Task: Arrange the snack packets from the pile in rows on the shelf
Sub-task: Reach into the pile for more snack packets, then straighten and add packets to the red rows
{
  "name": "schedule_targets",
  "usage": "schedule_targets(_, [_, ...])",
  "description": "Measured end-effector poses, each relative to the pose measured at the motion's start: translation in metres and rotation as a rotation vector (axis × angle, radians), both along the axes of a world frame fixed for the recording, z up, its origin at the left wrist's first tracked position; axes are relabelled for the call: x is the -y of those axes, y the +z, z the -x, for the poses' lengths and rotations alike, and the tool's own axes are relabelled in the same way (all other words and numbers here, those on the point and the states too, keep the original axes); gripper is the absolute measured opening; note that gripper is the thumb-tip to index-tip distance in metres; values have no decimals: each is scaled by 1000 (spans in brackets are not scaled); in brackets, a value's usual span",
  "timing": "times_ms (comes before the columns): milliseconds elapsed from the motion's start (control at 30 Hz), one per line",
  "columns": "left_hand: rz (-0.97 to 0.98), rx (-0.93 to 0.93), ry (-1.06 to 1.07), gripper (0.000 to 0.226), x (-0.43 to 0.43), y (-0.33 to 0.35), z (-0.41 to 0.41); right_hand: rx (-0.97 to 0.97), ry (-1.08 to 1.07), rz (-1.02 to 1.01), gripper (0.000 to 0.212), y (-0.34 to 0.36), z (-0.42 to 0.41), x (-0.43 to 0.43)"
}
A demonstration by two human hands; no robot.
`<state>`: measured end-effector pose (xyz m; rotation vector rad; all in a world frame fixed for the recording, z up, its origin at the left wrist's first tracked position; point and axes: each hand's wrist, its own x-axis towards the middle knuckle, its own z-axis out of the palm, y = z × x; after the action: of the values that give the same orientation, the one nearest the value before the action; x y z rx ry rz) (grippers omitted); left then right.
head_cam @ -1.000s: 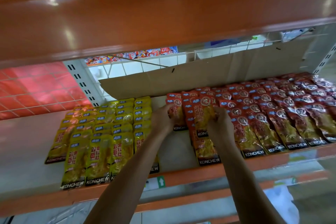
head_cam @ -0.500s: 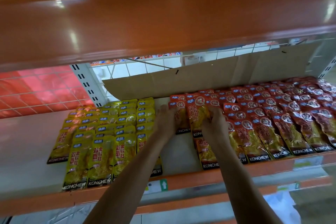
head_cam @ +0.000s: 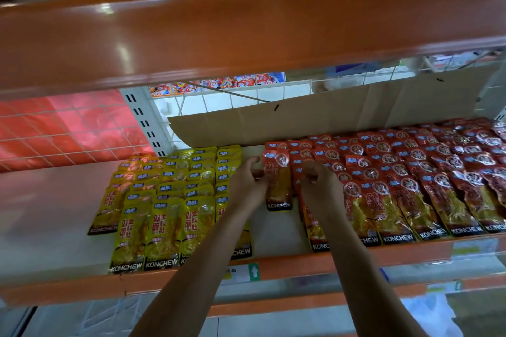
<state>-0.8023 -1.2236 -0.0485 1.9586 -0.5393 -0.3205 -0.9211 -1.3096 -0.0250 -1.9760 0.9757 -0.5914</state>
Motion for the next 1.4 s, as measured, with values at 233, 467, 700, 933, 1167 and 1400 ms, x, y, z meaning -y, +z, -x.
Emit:
schedule_targets(233, [-169,218,19,45,0,5,10,-26,5,43,37,-2,4,-3])
schedule_targets(467, [-310,326,-31,30,12,-3,14,-23,3,65,34,-4,14,-1])
schedule_targets(700, [-455,444,-51,28,16,-6,15,-45,16,87,32,-5,18,0])
schedule_targets(933, [-483,529,-38,19,3,0,17,-28,69,118,33,-4,7,-9])
schedule_targets(1167, [-380,601,9,30,-51,19,3,-34,235,196,28,-3,-38,-50])
schedule_targets(1400, [-468,607,175,43,-143,21,-47,-36,454,266,42,3,-101,-134])
